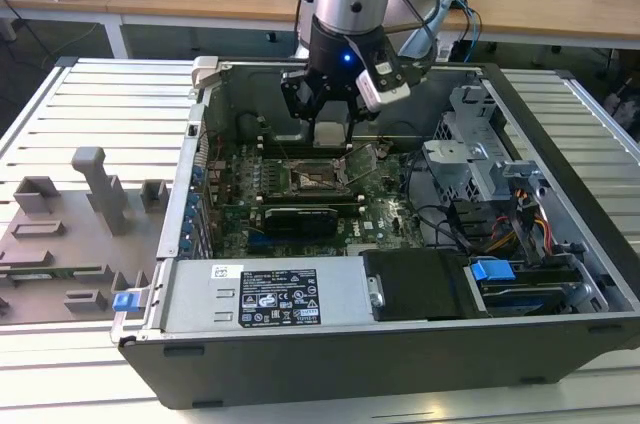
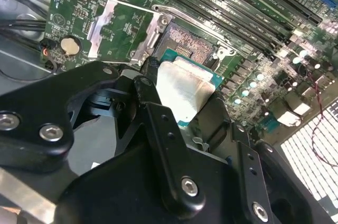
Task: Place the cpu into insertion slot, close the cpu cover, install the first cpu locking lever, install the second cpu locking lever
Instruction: 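Place the cpu into insertion slot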
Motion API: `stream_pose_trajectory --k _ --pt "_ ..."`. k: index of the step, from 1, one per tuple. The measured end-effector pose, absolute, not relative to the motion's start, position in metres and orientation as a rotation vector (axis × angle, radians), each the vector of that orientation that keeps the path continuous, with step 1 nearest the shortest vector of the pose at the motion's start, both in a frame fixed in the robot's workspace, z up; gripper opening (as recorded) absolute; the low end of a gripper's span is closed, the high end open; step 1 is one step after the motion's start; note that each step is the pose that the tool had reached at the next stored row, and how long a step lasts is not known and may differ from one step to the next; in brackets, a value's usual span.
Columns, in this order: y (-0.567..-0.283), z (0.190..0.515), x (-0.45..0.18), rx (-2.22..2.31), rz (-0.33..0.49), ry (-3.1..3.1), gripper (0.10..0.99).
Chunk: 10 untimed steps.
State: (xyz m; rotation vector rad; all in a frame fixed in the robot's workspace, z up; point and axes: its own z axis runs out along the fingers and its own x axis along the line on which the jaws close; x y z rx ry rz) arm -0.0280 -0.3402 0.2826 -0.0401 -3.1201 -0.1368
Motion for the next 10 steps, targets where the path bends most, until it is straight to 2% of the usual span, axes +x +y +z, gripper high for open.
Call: stream_pose_trajectory --k 10 --pt "-0.3385 0.2727 -0.0279 -0.040 -0.132 -3.120 0.545"
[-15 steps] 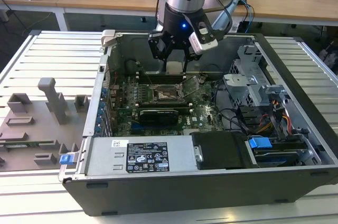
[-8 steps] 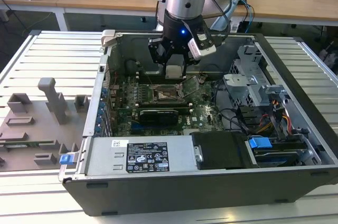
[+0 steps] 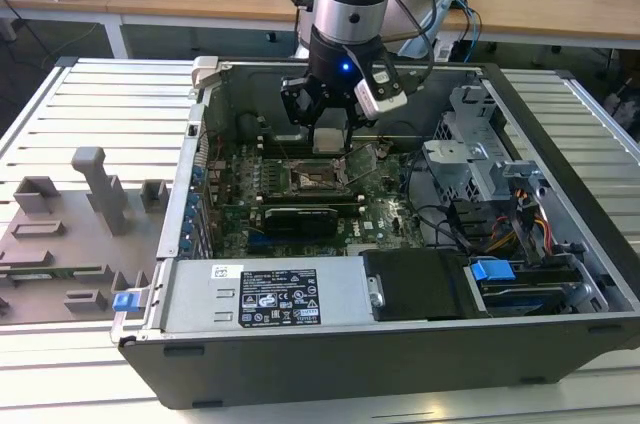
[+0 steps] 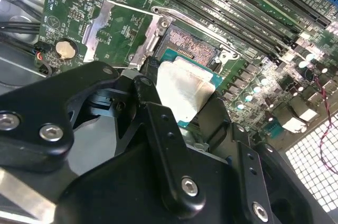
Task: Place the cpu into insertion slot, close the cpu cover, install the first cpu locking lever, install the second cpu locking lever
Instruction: 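Place the cpu into insertion slot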
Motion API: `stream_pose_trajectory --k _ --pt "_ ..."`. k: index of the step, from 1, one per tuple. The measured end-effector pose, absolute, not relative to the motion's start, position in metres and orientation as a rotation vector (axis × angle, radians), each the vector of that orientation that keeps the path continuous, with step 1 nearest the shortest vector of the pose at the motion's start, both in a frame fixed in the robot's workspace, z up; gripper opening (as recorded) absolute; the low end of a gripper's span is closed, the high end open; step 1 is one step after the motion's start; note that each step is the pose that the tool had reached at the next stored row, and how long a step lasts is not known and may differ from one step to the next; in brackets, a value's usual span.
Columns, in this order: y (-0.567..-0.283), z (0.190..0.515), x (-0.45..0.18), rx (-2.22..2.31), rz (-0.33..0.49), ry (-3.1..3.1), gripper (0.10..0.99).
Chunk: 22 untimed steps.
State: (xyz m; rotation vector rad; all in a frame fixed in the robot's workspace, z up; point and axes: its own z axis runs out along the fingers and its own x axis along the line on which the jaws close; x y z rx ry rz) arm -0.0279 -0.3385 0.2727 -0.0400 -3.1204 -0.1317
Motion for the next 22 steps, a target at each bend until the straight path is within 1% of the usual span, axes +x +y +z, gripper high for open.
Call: stream_pose_trajectory --k 22 --pt "-0.3385 0.2712 -0.0279 -0.482 -0.122 -3.096 0.545"
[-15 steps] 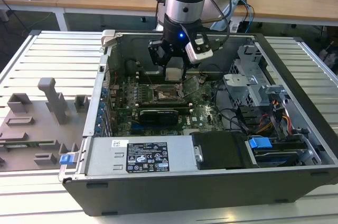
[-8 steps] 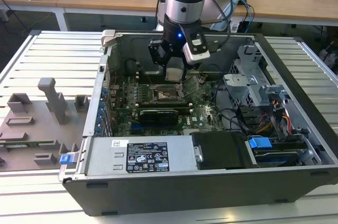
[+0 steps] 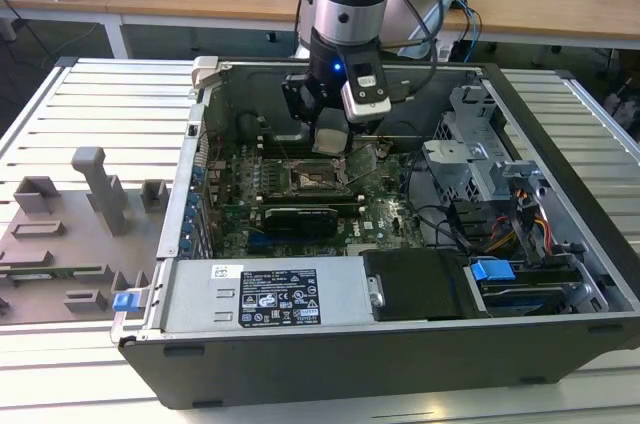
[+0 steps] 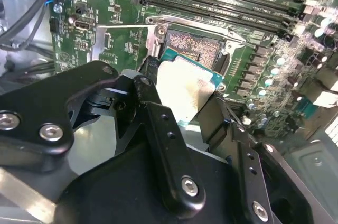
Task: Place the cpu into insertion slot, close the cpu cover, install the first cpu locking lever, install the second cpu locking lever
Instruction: 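Place the cpu into insertion slot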
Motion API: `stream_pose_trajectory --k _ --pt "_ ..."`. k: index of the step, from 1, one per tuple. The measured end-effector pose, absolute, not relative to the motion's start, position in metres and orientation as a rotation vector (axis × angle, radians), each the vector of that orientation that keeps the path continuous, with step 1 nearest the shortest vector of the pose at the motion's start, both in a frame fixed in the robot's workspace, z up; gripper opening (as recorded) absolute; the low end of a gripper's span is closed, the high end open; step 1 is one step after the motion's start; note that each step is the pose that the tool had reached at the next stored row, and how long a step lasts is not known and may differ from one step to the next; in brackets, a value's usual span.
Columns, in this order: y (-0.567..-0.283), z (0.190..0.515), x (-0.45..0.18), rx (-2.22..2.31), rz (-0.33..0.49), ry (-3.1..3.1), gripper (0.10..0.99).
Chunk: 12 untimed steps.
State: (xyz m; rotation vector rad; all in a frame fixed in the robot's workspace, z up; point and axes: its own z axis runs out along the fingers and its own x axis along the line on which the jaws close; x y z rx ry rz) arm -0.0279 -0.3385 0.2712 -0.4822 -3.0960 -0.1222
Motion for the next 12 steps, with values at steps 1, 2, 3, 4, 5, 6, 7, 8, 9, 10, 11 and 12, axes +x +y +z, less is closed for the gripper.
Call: stream_pose_trajectory --k 1,2,3,4,5,6,7,8,9,10,11,12 --pt "-0.3385 0.2710 -0.0279 -0.515 -0.121 -3.092 0.545" --pt "-0.3385 0.2708 -0.0279 -0.549 -0.120 -3.087 0.545" --pt "-0.3385 0.2708 -0.0279 -0.575 -0.119 -3.083 0.545" --pt "-0.3385 0.2706 -0.0279 -0.612 -0.117 -3.077 0.545" --pt "-0.3385 0.2705 -0.0279 -0.634 -0.116 -3.073 0.545" --pt "-0.3385 0.2704 -0.0279 -0.650 -0.116 -3.070 0.545" --pt "-0.3385 0.2704 -0.0279 -0.666 -0.115 -3.068 0.545" --pt "-0.3385 0.2703 -0.0279 -0.683 -0.114 -3.064 0.545" --pt "-0.3385 0.2702 -0.0279 -0.710 -0.112 -3.059 0.545" --pt "-0.3385 0.2702 -0.0279 -0.733 -0.109 -3.055 0.545" --pt "-0.3385 0.2701 -0.0279 -0.755 -0.106 -3.051 0.545" --pt "-0.3385 0.2701 -0.0279 -0.770 -0.103 -3.048 0.545"
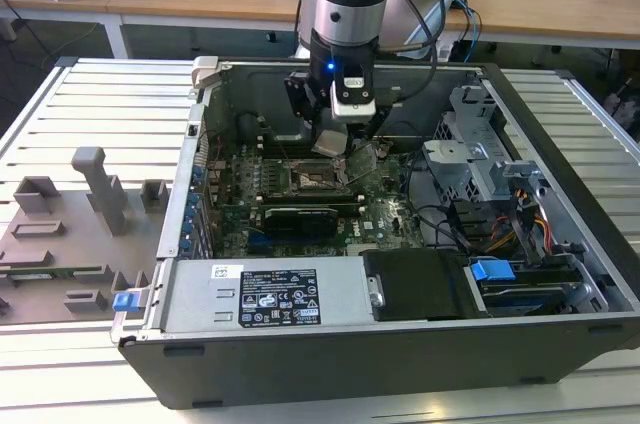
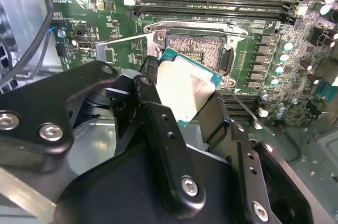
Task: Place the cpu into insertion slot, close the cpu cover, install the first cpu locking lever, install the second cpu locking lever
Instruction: 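Place the cpu into insertion slot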
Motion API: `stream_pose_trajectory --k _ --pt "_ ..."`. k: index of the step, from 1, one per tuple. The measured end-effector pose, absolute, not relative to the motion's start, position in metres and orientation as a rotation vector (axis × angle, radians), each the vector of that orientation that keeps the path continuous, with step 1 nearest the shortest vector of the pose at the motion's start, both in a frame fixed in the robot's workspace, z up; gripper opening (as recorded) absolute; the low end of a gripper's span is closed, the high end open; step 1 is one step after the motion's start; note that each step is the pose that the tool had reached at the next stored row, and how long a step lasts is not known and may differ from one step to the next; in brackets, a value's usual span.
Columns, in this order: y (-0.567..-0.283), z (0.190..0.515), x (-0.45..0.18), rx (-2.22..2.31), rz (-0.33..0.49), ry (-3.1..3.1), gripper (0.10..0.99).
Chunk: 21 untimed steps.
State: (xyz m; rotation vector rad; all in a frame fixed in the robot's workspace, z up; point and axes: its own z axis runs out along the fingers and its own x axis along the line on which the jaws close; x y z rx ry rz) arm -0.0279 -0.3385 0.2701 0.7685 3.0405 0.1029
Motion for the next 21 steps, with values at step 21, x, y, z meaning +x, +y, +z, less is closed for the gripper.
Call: stream_pose_trajectory --k 21 --pt "-0.3385 0.2691 -0.0279 1.093 0.056 2.927 0.545"
